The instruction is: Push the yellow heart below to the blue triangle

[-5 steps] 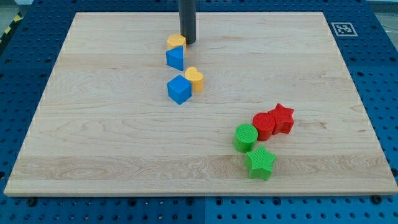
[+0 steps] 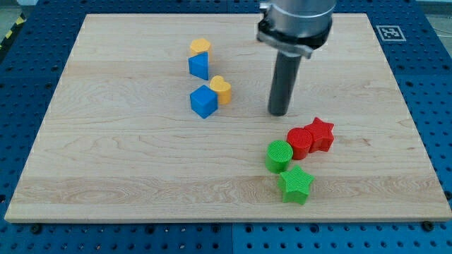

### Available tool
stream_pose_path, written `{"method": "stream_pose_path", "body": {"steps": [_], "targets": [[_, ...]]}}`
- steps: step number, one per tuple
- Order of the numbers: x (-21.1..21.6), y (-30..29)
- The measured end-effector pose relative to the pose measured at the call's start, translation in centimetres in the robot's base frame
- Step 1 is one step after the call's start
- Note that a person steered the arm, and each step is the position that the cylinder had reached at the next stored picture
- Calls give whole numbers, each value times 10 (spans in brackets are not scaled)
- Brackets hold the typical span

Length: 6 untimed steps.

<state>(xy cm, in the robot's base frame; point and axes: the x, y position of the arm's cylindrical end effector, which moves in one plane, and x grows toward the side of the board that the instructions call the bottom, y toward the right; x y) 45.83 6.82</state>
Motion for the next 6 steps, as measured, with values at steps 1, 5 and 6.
{"method": "stream_pose_path", "body": {"steps": [1,5,6], "targets": [[4,-24],[-45,-114],[-22,-105]]}}
